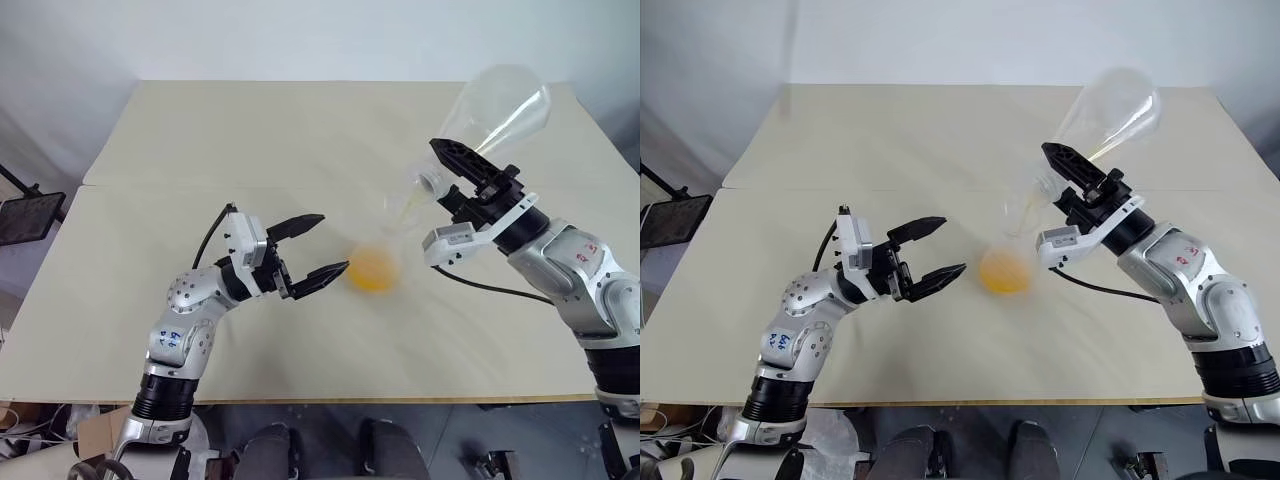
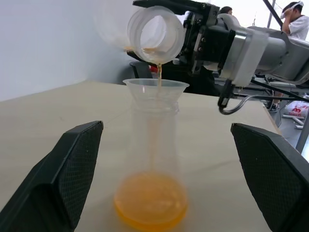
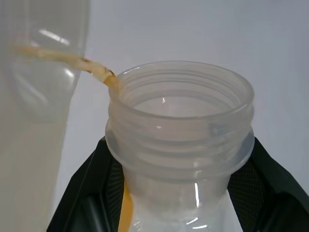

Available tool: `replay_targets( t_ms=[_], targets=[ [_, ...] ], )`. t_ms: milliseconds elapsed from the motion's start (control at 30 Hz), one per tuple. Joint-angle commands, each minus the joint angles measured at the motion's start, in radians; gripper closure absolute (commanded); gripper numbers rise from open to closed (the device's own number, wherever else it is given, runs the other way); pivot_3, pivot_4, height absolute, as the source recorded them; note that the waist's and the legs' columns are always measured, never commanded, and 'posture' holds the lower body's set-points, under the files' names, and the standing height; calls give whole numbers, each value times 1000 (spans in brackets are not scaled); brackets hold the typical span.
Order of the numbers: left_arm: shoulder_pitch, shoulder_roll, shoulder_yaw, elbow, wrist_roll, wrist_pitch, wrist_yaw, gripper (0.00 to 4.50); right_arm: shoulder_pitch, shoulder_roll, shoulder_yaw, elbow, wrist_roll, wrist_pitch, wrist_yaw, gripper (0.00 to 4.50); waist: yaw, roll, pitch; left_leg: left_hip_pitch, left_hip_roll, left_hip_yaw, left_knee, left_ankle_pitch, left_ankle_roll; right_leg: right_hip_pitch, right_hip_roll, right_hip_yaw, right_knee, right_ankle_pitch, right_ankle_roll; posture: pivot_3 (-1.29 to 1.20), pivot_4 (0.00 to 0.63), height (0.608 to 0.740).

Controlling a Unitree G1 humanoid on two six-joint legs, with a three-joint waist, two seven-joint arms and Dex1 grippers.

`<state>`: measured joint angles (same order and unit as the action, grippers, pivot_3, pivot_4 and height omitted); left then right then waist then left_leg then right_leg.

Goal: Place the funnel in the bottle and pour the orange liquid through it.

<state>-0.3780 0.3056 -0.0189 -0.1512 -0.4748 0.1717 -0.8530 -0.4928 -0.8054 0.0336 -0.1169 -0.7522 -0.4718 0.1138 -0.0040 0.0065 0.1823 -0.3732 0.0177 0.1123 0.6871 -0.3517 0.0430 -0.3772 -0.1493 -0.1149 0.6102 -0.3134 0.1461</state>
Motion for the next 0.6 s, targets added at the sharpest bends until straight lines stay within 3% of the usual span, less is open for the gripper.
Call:
replay_targets(
  t_ms=[33,133,267,600],
  targets=[
    [4,10,8,-41,-16,-4,-2,0,-4,14,-50,-43,83,31,17,2057,0,0,0,0,0,0,0,0,0,0,0,0,0,0,0,0,150,740],
    [1,19,10,-37,-17,-2,-7,0,2,48,-77,-62,200,84,60,2057,0,0,0,0,0,0,0,0,0,0,0,0,0,0,0,0,150,740],
    [-10,28,10,-26,-19,0,-17,0,23,117,-120,-127,468,208,176,2057,1,0,0,0,0,-1,0,0,0,0,0,-1,0,0,0,0,150,740],
    [-30,29,12,7,-18,-2,-36,0,192,239,-408,-344,1023,659,265,2057,6,0,0,-1,-1,-4,0,0,0,2,-1,-3,0,0,0,0,150,740]
  ],
)
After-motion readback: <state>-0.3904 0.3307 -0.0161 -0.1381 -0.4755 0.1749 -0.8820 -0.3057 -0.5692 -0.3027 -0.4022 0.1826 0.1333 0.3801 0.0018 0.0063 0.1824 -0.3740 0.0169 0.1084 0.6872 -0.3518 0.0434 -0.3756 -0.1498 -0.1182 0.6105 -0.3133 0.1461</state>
